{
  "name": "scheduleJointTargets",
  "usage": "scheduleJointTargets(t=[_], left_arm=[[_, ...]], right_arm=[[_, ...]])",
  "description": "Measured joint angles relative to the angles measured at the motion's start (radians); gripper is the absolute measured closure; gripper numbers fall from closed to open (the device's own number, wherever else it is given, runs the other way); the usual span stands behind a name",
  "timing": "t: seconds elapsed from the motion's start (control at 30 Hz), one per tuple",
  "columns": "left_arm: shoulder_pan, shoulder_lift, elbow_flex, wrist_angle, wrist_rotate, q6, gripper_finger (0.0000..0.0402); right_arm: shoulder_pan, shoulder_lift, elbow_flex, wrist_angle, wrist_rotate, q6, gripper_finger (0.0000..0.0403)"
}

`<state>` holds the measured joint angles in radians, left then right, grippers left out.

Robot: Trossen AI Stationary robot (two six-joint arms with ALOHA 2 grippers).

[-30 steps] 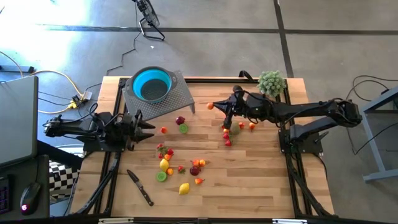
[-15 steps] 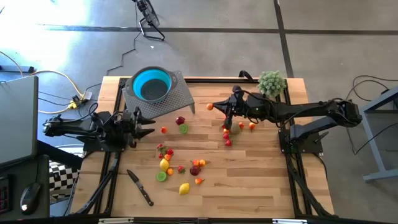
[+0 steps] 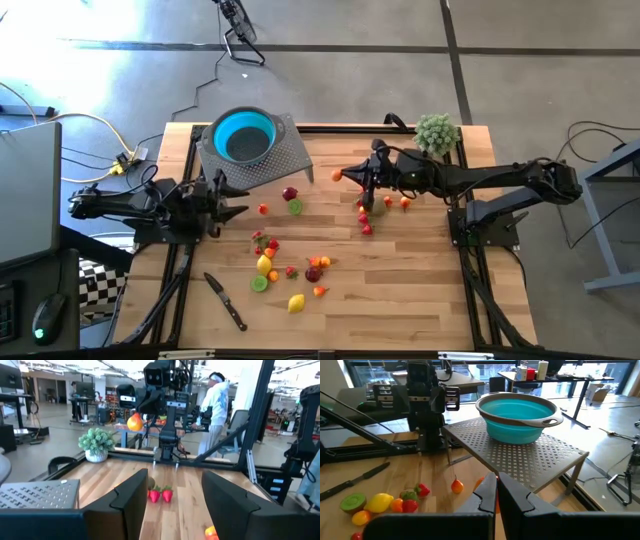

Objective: Pick & Place Fruit
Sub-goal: Put the orange pear into the blue strainer bowl on the shelf

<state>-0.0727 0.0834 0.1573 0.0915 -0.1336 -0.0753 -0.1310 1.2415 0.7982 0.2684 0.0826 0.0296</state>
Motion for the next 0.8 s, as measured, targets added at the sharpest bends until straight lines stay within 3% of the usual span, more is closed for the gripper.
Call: scheduleJointTargets(t=[0.5,0.8], left_arm=[[0.0,0.107,-0.001,0.115,-0.068,-0.008,0.0217],[0.0,0.108,-0.001,0.145,-0.09,-0.003,0.0217]], right_arm=[[0.0,0.002,0.0,0.084,-0.042,-0.008,0.04],[0.0,0.011,-0.001,0.202,-0.088,-0.008,0.04]])
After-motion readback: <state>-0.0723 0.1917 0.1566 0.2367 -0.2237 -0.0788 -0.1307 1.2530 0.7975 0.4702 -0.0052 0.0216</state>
